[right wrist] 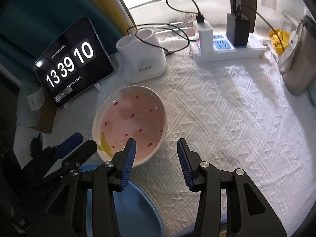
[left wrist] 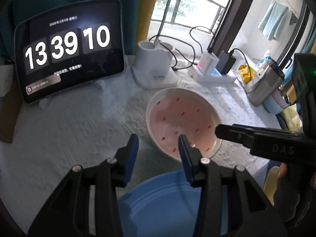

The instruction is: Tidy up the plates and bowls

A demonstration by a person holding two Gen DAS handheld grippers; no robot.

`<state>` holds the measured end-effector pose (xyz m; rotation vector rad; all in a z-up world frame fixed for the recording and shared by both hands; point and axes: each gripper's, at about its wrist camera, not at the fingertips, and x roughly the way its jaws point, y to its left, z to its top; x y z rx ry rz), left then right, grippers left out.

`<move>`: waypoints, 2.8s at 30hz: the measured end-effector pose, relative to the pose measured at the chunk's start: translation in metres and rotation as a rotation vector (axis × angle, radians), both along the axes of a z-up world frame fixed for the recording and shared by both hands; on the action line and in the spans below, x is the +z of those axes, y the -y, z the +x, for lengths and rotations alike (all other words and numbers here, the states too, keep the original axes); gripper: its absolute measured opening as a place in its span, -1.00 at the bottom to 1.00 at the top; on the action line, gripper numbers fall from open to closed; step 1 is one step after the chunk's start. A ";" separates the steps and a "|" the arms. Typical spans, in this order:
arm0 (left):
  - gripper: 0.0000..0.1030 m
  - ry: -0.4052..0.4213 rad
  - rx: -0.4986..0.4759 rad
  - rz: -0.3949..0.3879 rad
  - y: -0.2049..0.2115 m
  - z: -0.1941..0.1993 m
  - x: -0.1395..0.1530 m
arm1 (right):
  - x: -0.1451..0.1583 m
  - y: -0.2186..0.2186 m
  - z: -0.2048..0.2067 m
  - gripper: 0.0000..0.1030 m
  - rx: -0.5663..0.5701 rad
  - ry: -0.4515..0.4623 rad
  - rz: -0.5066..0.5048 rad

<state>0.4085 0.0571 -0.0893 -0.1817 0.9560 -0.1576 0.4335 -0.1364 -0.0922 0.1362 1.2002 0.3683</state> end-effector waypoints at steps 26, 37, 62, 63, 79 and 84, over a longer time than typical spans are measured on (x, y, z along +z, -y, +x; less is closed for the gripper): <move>-0.29 -0.024 -0.030 -0.002 0.012 0.019 -0.024 | -0.030 -0.017 0.015 -0.54 0.028 -0.065 -0.001; -0.39 0.051 -0.023 0.035 0.012 0.010 -0.013 | -0.017 -0.023 0.005 -0.57 0.062 0.044 -0.052; -0.39 0.182 -0.024 0.042 0.025 -0.028 0.040 | 0.033 -0.005 -0.033 -0.58 0.036 0.148 0.011; -0.39 0.184 -0.025 0.042 0.025 -0.029 0.041 | 0.035 -0.004 -0.035 -0.58 0.035 0.151 0.012; -0.39 0.218 -0.045 0.042 0.046 -0.067 0.066 | 0.060 0.016 -0.072 -0.58 0.018 0.183 0.029; -0.39 0.222 -0.053 0.044 0.053 -0.077 0.069 | 0.064 0.025 -0.082 -0.58 0.010 0.187 0.033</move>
